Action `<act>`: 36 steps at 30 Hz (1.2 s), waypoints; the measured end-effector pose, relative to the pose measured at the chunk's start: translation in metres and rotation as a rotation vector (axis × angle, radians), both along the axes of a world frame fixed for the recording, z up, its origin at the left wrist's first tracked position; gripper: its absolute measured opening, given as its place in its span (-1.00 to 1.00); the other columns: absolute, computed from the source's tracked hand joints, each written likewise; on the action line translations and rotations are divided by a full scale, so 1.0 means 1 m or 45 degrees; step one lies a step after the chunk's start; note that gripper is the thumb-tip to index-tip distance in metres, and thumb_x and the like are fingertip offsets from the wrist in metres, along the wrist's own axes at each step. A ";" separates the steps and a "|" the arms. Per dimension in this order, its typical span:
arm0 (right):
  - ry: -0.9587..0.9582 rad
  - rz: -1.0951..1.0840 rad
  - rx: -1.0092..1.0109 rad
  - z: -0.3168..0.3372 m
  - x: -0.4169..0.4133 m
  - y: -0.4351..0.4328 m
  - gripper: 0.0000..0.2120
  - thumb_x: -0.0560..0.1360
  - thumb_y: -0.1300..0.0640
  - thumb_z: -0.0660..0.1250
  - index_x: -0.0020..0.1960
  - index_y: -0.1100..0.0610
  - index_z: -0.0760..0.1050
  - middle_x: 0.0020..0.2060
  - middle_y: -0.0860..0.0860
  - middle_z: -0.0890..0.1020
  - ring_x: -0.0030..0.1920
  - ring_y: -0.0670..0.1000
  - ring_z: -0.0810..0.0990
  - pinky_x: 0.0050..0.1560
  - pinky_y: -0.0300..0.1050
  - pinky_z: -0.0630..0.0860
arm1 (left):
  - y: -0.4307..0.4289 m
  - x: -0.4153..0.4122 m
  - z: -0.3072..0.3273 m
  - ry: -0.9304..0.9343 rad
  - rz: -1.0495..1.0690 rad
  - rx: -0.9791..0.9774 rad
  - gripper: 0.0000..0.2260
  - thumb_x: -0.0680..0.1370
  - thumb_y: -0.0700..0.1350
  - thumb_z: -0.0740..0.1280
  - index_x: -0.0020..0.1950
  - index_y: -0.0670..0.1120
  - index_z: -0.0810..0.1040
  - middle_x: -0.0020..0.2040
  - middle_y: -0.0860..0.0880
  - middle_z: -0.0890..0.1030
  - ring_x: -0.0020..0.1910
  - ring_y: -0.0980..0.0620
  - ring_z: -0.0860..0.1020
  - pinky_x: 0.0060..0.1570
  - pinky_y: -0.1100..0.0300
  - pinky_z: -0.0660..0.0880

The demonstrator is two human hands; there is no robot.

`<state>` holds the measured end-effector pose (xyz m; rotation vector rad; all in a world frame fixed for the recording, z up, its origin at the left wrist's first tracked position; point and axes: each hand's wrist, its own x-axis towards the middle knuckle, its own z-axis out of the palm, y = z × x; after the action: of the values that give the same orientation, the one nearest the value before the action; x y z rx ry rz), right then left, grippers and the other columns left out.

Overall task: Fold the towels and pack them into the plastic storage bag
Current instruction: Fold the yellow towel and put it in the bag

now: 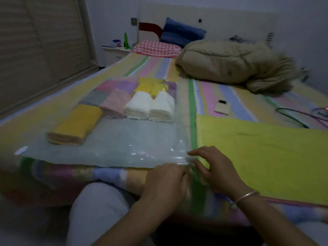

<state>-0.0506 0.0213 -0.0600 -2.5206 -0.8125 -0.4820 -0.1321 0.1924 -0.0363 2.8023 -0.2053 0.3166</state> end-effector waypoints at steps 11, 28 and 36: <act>0.055 -1.181 -0.035 -0.021 -0.042 -0.304 -0.81 0.40 0.22 0.43 0.02 0.17 0.59 -0.19 0.17 0.59 -0.14 0.25 0.58 -0.10 0.08 0.52 | -0.220 0.062 -0.014 -0.054 -0.690 -0.329 -0.80 0.49 -0.01 0.26 0.05 0.04 0.60 0.00 0.03 0.62 0.05 -0.01 0.54 0.00 0.08 0.48; 0.721 -1.702 -0.243 -0.012 0.026 -0.543 -0.45 0.58 -0.25 -0.07 0.49 -0.06 0.19 0.45 0.28 0.21 0.42 0.29 0.18 0.41 0.19 0.10 | -0.345 0.137 -0.059 0.316 -0.291 -0.617 -0.88 0.51 0.00 0.32 -0.16 0.17 0.63 -0.16 0.22 0.64 -0.12 0.18 0.57 -0.10 0.16 0.52; 0.348 -1.750 -0.486 0.005 0.042 -0.512 -0.69 0.45 0.17 0.18 0.10 0.25 0.56 0.12 0.20 0.46 0.13 0.21 0.36 0.19 0.05 0.29 | -0.349 0.132 -0.062 0.278 -0.224 -0.626 -0.87 0.52 -0.01 0.33 -0.18 0.16 0.64 -0.22 0.25 0.62 -0.18 0.25 0.55 -0.24 0.24 0.42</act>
<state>-0.0082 -0.4911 -0.0553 -3.0440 1.1511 -0.3449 -0.0002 -0.1562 -0.0984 2.2909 -0.2784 0.0114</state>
